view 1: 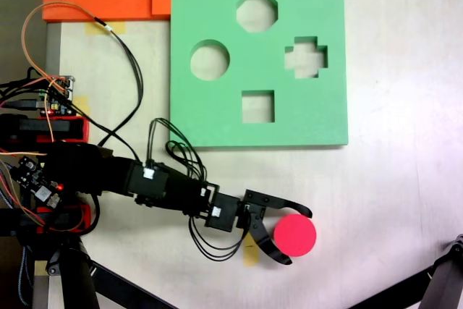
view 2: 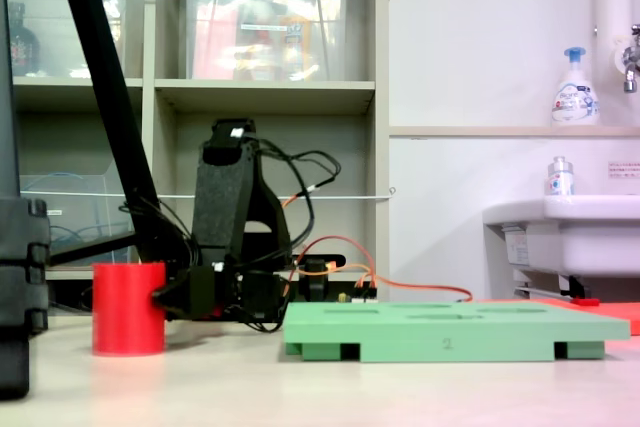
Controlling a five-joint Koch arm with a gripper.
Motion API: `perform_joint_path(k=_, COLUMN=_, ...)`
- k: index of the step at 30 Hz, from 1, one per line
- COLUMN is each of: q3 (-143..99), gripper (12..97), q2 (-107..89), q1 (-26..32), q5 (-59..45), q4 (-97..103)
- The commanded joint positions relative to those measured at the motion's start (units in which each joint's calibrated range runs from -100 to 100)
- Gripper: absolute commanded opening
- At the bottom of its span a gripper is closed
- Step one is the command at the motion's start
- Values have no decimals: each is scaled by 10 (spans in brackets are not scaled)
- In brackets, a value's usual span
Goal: Put the cylinder block into the corresponding hole
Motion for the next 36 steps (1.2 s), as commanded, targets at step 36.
perform_joint_path(k=36, q3=-186, gripper=307, q2=-911, q1=312, q5=17, q4=-443)
